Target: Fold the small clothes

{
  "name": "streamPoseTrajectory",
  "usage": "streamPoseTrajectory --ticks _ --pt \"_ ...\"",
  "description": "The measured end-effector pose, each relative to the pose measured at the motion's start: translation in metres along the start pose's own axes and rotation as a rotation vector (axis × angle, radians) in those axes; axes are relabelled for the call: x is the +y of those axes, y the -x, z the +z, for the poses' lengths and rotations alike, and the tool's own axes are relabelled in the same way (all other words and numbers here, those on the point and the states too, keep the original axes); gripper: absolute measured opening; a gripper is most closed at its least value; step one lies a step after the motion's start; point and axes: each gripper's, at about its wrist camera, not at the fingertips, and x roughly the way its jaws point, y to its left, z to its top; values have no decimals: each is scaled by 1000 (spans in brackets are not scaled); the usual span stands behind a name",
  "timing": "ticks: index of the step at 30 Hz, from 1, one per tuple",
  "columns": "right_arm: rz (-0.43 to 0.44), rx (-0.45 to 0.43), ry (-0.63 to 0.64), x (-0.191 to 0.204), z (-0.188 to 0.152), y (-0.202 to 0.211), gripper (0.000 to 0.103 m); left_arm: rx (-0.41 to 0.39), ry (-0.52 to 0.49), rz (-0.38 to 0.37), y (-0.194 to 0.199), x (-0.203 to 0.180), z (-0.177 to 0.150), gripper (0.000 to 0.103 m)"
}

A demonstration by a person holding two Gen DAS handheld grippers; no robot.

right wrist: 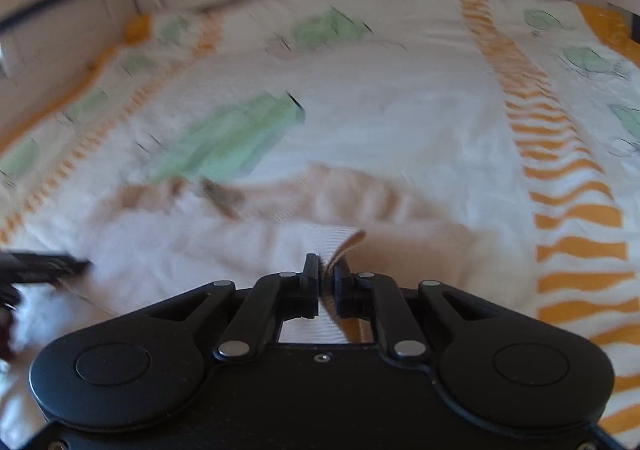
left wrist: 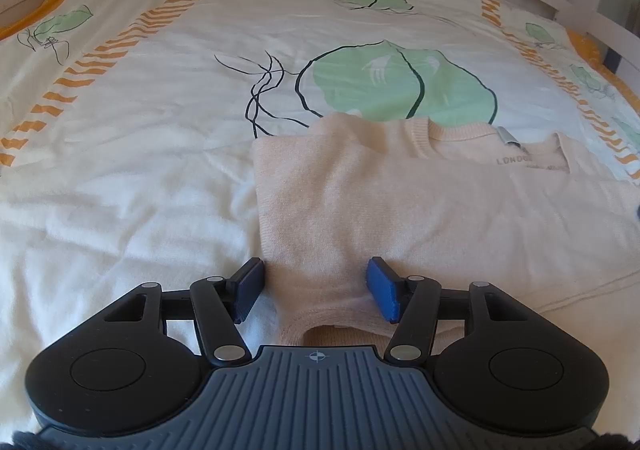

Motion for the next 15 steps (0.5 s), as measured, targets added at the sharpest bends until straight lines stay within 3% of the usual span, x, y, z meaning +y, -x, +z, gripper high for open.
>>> streamPoseTrajectory --ticks 2,4,5,9,15 --pt "-30 14 -28 -7 -3 -2 46 -2 -1 1 1 0 1 56" --pt "-27 -13 -24 -7 0 6 70 -21 -13 10 5 -2 4 56" --pt "-28 -30 -18 -6 2 10 77 -43 -30 25 8 -4 6 56" --pt "1 -68 -15 -3 8 18 83 -125 -106 84 10 -12 26 56" --pt "22 -36 -22 0 5 11 84 -76 7 111 -22 8 54 56"
